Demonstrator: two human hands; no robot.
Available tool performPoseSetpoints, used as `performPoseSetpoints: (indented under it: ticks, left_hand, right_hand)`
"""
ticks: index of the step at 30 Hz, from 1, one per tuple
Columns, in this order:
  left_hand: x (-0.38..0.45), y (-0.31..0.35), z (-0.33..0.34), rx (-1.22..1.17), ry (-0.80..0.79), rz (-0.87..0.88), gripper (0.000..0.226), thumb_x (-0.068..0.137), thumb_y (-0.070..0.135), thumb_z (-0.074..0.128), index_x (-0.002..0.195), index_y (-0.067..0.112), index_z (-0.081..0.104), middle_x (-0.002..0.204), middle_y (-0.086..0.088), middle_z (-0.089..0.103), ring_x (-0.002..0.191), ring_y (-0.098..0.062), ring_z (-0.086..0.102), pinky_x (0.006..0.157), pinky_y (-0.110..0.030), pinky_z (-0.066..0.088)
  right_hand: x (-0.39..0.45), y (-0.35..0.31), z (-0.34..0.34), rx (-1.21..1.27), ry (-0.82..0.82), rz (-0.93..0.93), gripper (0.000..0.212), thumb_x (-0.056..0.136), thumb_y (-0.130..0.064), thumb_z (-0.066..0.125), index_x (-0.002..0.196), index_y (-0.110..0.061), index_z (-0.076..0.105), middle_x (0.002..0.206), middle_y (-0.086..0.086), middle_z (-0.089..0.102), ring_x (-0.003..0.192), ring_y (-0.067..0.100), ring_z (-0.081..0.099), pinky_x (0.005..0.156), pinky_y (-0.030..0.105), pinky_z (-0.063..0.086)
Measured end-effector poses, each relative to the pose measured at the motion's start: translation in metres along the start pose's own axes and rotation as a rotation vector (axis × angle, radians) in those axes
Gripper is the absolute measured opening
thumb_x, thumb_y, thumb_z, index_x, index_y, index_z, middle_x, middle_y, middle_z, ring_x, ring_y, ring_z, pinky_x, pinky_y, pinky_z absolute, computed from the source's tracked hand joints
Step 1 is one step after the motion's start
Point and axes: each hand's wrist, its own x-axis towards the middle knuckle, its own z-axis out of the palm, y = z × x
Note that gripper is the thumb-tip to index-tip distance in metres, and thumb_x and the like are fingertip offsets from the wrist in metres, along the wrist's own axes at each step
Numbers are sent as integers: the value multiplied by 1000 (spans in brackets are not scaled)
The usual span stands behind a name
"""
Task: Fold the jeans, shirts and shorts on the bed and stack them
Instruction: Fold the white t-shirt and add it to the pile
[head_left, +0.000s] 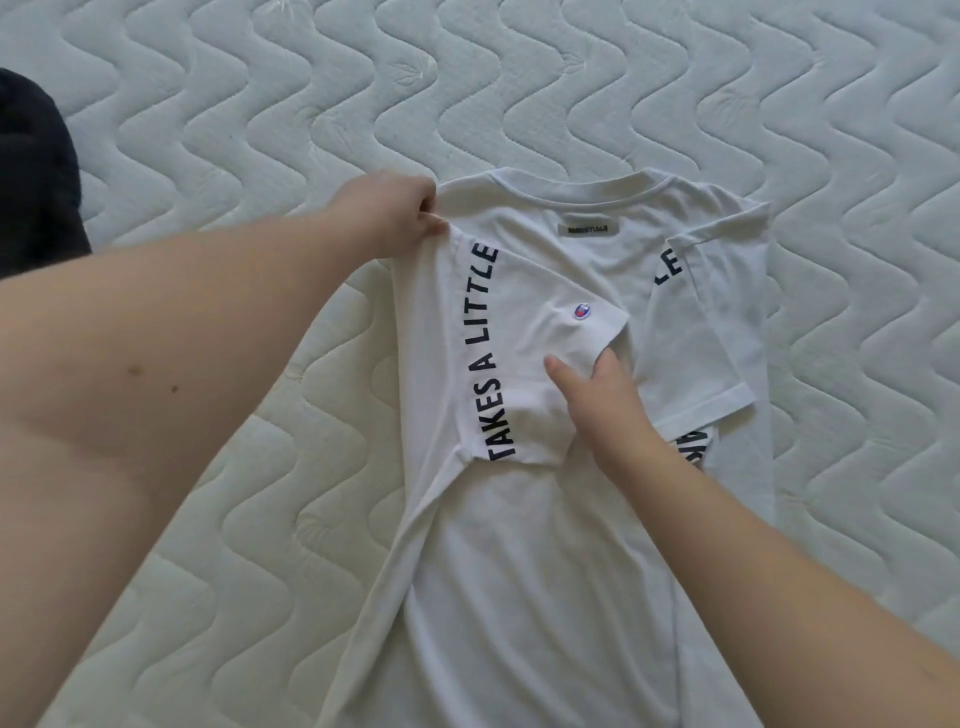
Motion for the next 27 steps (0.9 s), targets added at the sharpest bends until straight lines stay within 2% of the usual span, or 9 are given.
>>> performPoseSetpoints:
  ticks: [3,6,10,15,18,20,23,25,27]
  left_hand:
    - [1,3,9,-24,11,-6,29,96,48,55,101,20,55,104,-10,63,94,-31,55,71,-36,37]
    - [2,6,15,-43,34,-19,30,95,48,57,102,19,56,108,-13,64,101,-34,57,72,-37,38]
    - [-4,12,22,-108,79,-66,30,95,47,58,100,17,55,108,-16,63,101,-36,57,74,-39,40]
    - [-12,14,24,-316,202,-114,33,89,50,63,97,18,58,105,-10,66,96,-33,60,79,-41,47]
    - [-11,15,23,-233,131,-123,33,91,53,60,94,20,58,103,-7,64,97,-31,58,76,-39,45]
    - [-9,12,21,-287,67,-131,33,90,53,62,93,21,59,98,-3,62,91,-25,55,74,-35,41]
    - [-7,6,13,-316,-46,-104,32,89,41,69,108,16,64,100,-2,60,89,-21,52,77,-30,38]
    - [-7,-2,5,-321,-103,-100,29,89,32,71,113,16,66,96,-3,61,79,-21,54,72,-28,42]
    - [-6,-7,-2,-394,-108,-121,21,90,25,70,109,16,69,89,-3,63,66,-19,55,61,-26,47]
  right_hand:
    - [3,13,2,-1,59,6,36,88,-31,67,122,-23,55,105,-12,63,101,13,61,92,32,48]
    - [5,17,2,-60,87,-17,40,88,-32,67,125,-24,54,98,-18,57,94,8,56,83,23,40]
    - [5,17,2,-74,82,-35,39,91,-30,66,127,-22,54,102,-16,57,93,5,54,82,20,38]
    - [4,16,0,-63,57,-34,41,92,-28,65,130,-23,52,108,-15,58,97,6,54,85,22,38]
    - [5,17,-2,-63,55,-14,38,91,-31,66,127,-23,54,104,-14,59,97,9,55,84,25,40]
    - [5,17,-3,-62,50,-11,38,91,-31,66,126,-22,55,105,-13,59,97,10,56,85,25,41]
    - [5,12,-4,-73,51,-23,35,93,-27,64,126,-20,55,104,-12,58,97,10,55,84,25,40]
    - [3,9,-2,-99,72,-55,32,94,-21,60,126,-18,56,104,-12,57,96,10,54,82,23,38]
    - [0,10,-2,-106,116,-75,31,94,-18,58,125,-18,57,105,-10,58,96,10,54,81,21,36]
